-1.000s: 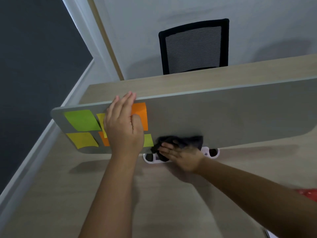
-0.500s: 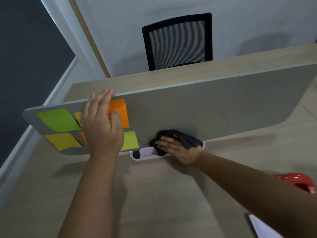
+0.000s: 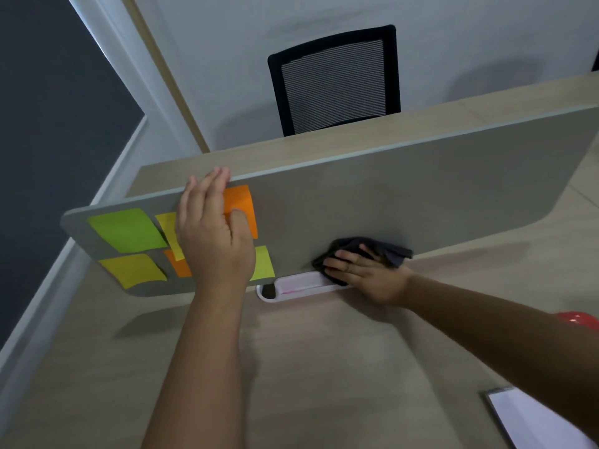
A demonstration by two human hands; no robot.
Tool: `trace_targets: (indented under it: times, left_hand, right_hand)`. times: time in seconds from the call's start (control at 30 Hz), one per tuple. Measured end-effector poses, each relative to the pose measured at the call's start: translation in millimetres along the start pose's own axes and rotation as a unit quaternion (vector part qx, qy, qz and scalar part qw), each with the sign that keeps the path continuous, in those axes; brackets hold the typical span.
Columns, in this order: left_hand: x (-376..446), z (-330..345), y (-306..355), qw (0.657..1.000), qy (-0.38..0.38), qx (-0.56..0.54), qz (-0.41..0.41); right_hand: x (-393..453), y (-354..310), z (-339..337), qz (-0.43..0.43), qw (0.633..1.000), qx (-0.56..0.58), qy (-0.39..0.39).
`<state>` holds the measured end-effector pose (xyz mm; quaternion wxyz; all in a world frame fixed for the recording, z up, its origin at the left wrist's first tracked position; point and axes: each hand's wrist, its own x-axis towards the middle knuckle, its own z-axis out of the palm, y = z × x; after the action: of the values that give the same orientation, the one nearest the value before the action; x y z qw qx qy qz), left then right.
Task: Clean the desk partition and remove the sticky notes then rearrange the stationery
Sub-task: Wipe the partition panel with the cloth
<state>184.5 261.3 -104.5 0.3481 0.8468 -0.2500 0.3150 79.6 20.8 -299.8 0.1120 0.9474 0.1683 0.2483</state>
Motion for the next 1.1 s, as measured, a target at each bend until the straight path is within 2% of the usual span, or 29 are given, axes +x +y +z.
trace_targets:
  times: [0.13,0.27,0.37,0.5,0.7,0.8,0.9,1.1]
  left_hand:
    - [1,1,-4,1.0,0.0,-0.002,0.016]
    - [-1,-1,-6,1.0,-0.003,0.008,0.024]
    - [1,-1,-5,1.0,-0.001,0.009,0.03]
    - [2,-2,-7,0.999,-0.007,0.017,0.037]
    - [-1,1,-3,1.0,-0.002,0.001,0.011]
    - [-1,2,-1,1.0,-0.001,0.0,0.004]
    - [0,3,0,1.0,0.001,-0.002,0.0]
    - [-1,3,1,1.0,0.003,-0.003,0.008]
  right_hand:
    - [68,-59,17,-0.012,0.997,0.057,-0.049]
    - [88,-70,17,-0.025,0.992,0.122,-0.028]
    - [72,-58,11,-0.033,0.989,0.144,-0.022]
    - [10,-21,3,0.027,0.994,0.109,-0.009]
    - [-48,23,-33,0.023,0.999,0.024,-0.038]
    - [-47,21,-32,0.06,0.997,0.045,-0.002]
    - [-42,10,-25,0.11,0.989,0.101,0.0]
    - [-42,6,-29,0.102,0.988,0.115,0.016]
